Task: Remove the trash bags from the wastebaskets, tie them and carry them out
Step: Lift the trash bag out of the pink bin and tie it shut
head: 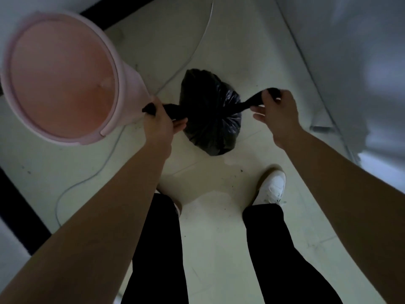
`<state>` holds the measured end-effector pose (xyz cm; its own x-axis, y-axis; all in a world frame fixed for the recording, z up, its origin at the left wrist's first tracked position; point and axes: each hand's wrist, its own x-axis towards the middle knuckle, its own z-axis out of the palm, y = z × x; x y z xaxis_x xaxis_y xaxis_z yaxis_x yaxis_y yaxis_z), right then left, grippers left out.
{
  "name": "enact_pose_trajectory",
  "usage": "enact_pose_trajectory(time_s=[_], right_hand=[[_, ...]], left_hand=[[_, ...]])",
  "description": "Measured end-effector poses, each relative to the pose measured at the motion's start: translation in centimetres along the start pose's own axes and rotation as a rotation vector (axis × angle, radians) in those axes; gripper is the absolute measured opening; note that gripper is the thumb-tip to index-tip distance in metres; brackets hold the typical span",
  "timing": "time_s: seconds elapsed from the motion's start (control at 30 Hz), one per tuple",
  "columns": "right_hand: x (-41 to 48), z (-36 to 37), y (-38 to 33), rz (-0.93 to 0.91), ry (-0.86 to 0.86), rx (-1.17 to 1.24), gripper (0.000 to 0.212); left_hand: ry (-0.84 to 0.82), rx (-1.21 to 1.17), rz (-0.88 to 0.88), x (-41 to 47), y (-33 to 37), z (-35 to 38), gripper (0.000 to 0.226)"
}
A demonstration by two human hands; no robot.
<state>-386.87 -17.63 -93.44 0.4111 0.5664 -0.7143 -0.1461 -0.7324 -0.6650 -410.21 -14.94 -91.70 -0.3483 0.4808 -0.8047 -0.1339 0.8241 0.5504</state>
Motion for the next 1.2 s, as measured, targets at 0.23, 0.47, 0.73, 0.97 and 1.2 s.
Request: enact_pose_trajectory(time_s=[0.23,0.47,0.73,0.97,1.2], right_hand=[[-0.2,1.9,-6.8,-0.293,-0.127,-0.052,0.007],[3.9,2.1,-3.5,-0.098,-0.244,-0.134,0.088],[7.6,5.3,2.7,-0.165,-0.253,-0.682,0.092],[12.4,10.6,1.9,-0.557,-0.125,-0.134,0.020],[18.4,12.4,2.5,-0.383,-0.022,0.216,0.026]], left_hand=[[-0.053,-0.029,0.220,0.4,4.2,2.0,0.040],[-0.159,0.276,0.210,6.2,0.8,2.8,0.044],[-0.013,0.687,0.702,9.8,-1.8,4.4,0.064],[-0.111,0.132,0.910,10.7,2.4,10.1,0.036],[-0.394,-0.356,0.588,16.2,3.0,12.6,0.032]])
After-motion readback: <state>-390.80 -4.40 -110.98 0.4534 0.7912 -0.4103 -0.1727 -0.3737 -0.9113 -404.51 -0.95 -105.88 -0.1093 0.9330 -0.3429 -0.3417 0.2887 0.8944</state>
